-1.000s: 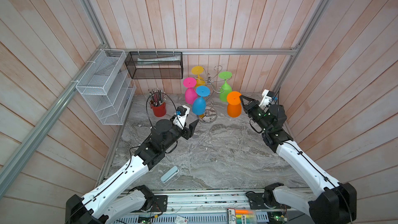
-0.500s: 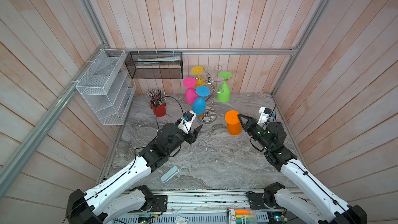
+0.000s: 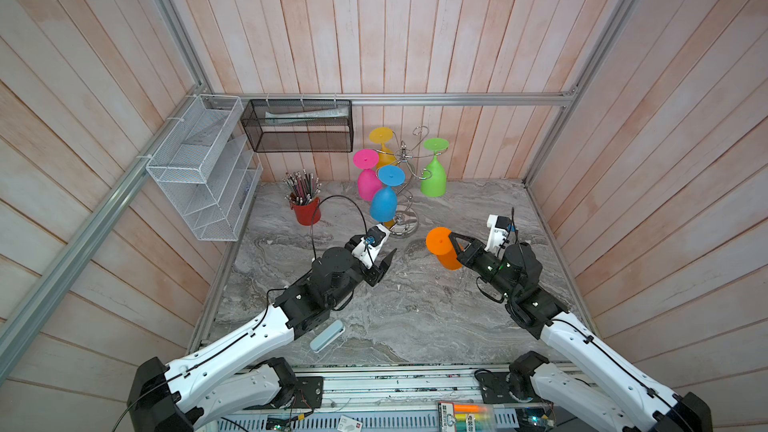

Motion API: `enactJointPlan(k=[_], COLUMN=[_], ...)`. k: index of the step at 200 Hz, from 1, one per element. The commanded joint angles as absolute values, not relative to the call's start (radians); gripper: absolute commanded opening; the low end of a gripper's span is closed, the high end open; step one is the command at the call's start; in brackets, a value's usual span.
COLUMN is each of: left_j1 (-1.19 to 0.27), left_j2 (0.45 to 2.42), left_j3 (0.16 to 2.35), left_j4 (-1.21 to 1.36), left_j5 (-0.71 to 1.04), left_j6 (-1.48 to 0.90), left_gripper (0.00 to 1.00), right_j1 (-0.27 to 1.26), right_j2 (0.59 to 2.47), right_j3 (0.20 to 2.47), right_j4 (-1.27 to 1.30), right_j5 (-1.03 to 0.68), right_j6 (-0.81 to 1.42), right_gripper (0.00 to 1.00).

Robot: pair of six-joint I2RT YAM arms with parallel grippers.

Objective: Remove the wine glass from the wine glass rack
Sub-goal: 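Pull the orange glass off the rack hook with the right gripper, away from the rack, then carry the orange glass toward the left gripper while the left gripper reaches for its foot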

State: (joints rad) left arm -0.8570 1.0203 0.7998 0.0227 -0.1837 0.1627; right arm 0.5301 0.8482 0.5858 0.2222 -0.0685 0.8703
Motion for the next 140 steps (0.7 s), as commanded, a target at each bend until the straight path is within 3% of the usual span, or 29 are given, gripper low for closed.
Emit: enactJointPlan(k=[1, 67, 140], left_j1=[-0.86, -0.86, -0.861], left_j2=[1.018, 1.049, 0.967], left_j3=[0.823, 0.989, 1.017], left_j4=[0.018, -0.226, -0.419], left_j5=[-0.212, -0.151, -0.044], left_j6=[0.167, 0.077, -0.342], left_gripper=[0.67, 0.69, 0.69], right_j1=[0.543, 0.579, 0.76], right_j2=[0.82, 0.761, 0.723], right_j3=[0.576, 0.509, 0.423], right_j4=[0.218, 0.281, 0.435], right_j5=[-0.016, 0.045, 0.219], right_j6=[0.75, 0.587, 0.338], right_gripper=[0.0, 0.0, 0.0])
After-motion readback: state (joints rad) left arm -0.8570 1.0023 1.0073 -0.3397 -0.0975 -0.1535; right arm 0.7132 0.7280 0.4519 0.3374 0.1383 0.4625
